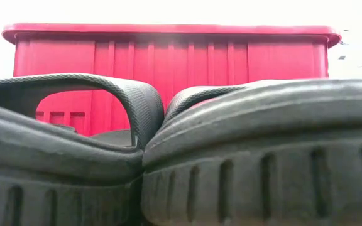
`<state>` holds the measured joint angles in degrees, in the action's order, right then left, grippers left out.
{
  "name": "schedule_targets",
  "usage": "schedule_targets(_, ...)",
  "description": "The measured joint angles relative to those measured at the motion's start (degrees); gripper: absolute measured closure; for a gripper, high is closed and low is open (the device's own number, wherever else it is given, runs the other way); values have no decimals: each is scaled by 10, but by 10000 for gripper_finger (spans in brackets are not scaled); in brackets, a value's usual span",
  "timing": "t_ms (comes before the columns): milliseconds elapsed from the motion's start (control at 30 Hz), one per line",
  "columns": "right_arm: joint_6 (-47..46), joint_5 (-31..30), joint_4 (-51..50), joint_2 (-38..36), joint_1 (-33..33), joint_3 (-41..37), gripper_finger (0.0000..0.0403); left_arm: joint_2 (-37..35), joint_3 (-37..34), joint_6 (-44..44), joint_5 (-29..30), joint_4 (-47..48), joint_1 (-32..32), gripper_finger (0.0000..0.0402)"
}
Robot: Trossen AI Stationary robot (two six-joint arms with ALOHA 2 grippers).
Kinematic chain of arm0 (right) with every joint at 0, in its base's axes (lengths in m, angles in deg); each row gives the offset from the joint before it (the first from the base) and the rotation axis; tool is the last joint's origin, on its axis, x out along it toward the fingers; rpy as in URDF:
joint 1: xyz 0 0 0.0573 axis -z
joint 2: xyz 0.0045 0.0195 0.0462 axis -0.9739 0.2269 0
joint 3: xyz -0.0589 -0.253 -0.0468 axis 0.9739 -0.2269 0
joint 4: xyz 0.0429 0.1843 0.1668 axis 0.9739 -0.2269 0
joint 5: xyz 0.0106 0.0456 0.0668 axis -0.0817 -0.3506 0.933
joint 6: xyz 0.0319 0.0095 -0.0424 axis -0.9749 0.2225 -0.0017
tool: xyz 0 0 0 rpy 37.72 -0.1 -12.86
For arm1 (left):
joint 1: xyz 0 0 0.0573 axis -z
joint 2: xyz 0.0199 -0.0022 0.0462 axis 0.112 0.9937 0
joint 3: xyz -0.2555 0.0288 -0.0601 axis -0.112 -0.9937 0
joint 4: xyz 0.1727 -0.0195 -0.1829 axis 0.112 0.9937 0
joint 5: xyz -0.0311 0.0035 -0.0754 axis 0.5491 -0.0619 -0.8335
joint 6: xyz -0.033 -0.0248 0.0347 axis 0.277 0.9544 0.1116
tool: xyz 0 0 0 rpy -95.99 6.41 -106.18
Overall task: Pick and place slides into bin
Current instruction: Put the black slide into the red bin
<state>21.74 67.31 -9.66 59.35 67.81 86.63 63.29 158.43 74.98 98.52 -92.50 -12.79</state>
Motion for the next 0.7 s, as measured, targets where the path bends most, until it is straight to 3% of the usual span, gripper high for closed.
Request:
schedule_targets(300,-68,0,-322,165,0,310,209,34,78,2,-13,64,0,201)
schedule_targets(367,-86,1,-321,161,0,291,209,38,91,2,-14,75,0,201)
schedule_targets(567,-179,2,-455,183,0,282,209,57,120,1,-13,83,-1,201)
schedule_targets(700,-224,45,-519,210,0,283,209,69,124,2,-12,83,-1,201)
